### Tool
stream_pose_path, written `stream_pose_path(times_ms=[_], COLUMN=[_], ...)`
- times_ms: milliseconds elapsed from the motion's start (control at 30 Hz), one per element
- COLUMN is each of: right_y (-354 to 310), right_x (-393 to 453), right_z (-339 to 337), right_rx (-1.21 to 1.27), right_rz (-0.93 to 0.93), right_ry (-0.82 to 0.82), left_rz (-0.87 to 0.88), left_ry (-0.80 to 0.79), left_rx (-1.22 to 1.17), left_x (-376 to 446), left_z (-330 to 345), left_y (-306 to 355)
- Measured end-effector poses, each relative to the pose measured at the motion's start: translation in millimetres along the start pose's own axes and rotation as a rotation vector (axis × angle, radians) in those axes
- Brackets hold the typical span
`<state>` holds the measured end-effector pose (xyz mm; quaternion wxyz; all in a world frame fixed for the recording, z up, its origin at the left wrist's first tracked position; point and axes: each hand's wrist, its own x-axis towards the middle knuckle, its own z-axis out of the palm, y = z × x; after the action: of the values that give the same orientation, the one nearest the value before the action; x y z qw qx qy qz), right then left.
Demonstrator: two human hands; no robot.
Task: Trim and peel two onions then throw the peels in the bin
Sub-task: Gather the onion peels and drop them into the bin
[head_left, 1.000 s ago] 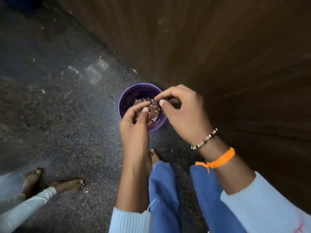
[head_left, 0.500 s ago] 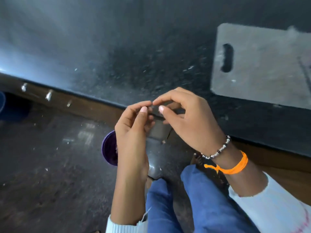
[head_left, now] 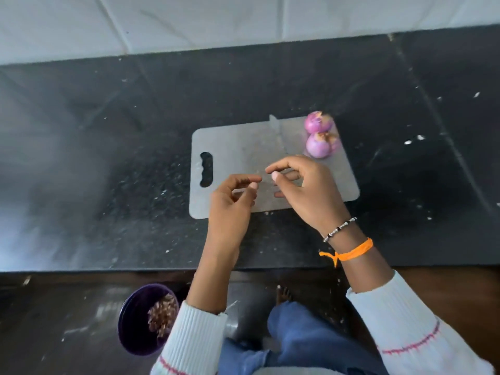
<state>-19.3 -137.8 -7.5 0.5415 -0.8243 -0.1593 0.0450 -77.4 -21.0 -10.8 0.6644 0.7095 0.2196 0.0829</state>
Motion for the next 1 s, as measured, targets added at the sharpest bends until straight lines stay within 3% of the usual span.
stream_pose_path(times_ms=[67, 133, 433, 533, 700, 1000], right_y=[7, 19, 53, 61, 66, 74], right_x=[5, 18, 47, 53, 61, 68], right_z=[-2, -50, -59, -59, -59, -65], right_rx=[-0.018, -0.069, -0.364, -0.471, -0.387, -0.275], right_rz=[0.016, 0.022, -0.051, -0.01, -0.041, 0.019], right_ry=[0.025, 0.106, 0.322, 0.298, 0.254, 0.219], left_rz=[0.011, 0.056, 0.248, 0.304, 0.403, 0.335], left_ry=[-0.012, -0.038, -0.067, -0.113, -0.33, -0.443], left_rx=[0.079, 0.128, 0.361, 0.439, 0.597, 0.631], left_x=[9, 17, 77, 100, 139, 158], left_z=[5, 50, 94, 110, 125, 134], left_y=[-7, 9, 9, 20, 29, 28])
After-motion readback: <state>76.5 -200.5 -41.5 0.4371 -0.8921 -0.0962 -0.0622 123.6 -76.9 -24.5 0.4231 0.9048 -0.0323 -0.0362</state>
